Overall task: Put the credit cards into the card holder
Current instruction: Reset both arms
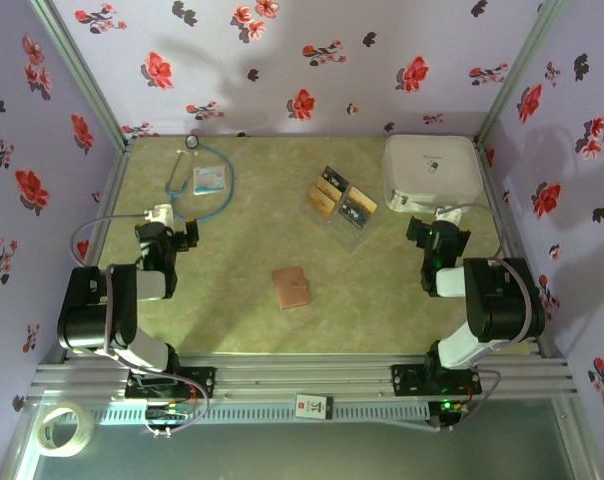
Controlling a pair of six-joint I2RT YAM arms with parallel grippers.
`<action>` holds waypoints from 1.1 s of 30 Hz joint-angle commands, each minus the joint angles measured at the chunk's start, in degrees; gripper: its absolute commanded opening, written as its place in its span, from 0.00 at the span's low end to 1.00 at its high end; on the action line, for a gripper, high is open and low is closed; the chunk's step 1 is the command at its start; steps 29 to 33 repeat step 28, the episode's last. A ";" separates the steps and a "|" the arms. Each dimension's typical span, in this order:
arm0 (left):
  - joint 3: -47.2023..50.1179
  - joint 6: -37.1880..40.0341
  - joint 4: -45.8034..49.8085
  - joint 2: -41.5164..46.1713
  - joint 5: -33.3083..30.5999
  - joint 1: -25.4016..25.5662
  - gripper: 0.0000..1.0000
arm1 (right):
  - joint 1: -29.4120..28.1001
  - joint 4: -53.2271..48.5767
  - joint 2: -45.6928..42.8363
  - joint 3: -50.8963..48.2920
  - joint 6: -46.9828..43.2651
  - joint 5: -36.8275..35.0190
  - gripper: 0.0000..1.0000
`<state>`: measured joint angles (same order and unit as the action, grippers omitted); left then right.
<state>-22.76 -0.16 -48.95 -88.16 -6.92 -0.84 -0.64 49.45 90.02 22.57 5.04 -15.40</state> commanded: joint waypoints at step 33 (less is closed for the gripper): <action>0.19 0.69 -1.61 -0.19 0.59 1.90 1.00 | 0.03 0.77 -0.76 -0.25 0.61 4.70 0.99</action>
